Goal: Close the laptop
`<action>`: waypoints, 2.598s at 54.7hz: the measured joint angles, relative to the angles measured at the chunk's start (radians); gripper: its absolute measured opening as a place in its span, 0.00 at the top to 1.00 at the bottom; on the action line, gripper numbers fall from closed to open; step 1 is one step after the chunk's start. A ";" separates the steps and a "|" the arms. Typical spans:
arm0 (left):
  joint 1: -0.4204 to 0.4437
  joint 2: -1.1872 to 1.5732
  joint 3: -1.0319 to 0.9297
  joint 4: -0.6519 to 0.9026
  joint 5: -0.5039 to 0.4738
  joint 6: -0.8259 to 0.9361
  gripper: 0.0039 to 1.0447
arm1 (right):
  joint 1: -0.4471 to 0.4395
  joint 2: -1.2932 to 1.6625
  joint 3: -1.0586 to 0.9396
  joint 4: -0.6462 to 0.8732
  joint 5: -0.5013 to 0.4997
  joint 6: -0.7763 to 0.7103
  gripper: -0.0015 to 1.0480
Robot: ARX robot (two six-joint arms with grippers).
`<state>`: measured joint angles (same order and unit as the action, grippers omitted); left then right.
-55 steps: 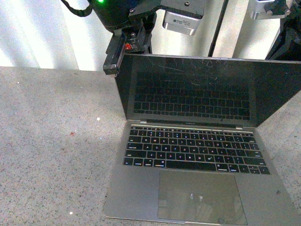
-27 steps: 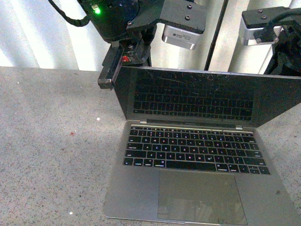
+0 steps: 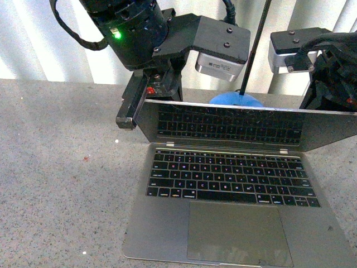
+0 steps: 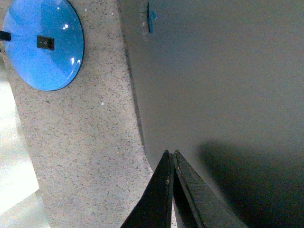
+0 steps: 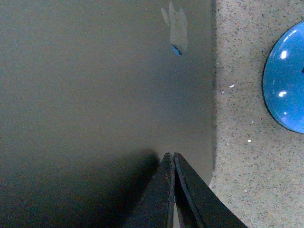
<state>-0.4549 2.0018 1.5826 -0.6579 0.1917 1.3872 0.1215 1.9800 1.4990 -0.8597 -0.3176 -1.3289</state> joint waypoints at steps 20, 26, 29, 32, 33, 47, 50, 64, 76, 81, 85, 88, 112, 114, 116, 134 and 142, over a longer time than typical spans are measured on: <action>-0.017 0.000 -0.034 0.011 -0.001 0.000 0.97 | 0.015 -0.023 -0.060 0.024 0.002 0.010 0.97; -0.022 0.000 -0.046 0.016 -0.002 0.000 0.97 | 0.019 -0.026 -0.084 0.039 0.002 0.012 0.97; -0.024 0.000 -0.053 0.020 -0.002 0.000 0.97 | 0.024 -0.030 -0.100 0.049 0.002 0.013 0.97; -0.026 0.000 -0.059 0.023 -0.002 0.000 0.97 | 0.028 -0.033 -0.117 0.056 0.002 0.013 0.97; -0.027 0.000 -0.063 0.024 -0.002 0.001 0.97 | 0.029 -0.033 -0.121 0.058 0.002 0.013 0.97; -0.042 -0.006 -0.112 0.040 -0.002 0.001 0.97 | 0.047 -0.037 -0.173 0.089 -0.008 0.014 0.97; -0.044 -0.008 -0.121 0.044 -0.001 0.001 0.97 | 0.050 -0.037 -0.183 0.097 -0.010 0.015 0.97; -0.054 -0.014 -0.175 0.080 0.002 0.001 0.97 | 0.059 -0.037 -0.225 0.140 -0.026 0.018 0.97; -0.056 -0.014 -0.222 0.109 0.002 0.002 0.97 | 0.062 -0.033 -0.256 0.175 -0.036 0.024 0.97; -0.056 -0.014 -0.233 0.116 0.002 0.002 0.97 | 0.063 -0.028 -0.263 0.184 -0.041 0.026 0.97; -0.056 -0.014 -0.239 0.123 0.002 0.002 0.97 | 0.064 -0.023 -0.269 0.192 -0.044 0.028 0.97; -0.057 -0.014 -0.245 0.131 0.002 0.002 0.97 | 0.065 -0.019 -0.273 0.198 -0.046 0.030 0.97; -0.078 0.003 -0.297 0.199 0.029 -0.003 0.97 | 0.071 0.024 -0.311 0.260 -0.068 0.043 0.97; -0.080 0.011 -0.306 0.208 0.034 -0.004 0.97 | 0.071 0.032 -0.316 0.267 -0.070 0.044 0.97; -0.080 0.016 -0.312 0.216 0.038 -0.004 0.97 | 0.071 0.039 -0.319 0.271 -0.070 0.045 0.97; -0.085 0.051 -0.354 0.277 0.058 -0.019 0.97 | 0.077 0.078 -0.343 0.306 -0.073 0.051 0.97; -0.087 0.064 -0.370 0.295 0.072 -0.028 0.97 | 0.079 0.089 -0.348 0.315 -0.071 0.048 0.97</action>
<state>-0.5419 2.0655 1.2125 -0.3626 0.2642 1.3594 0.2008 2.0686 1.1507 -0.5446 -0.3889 -1.2812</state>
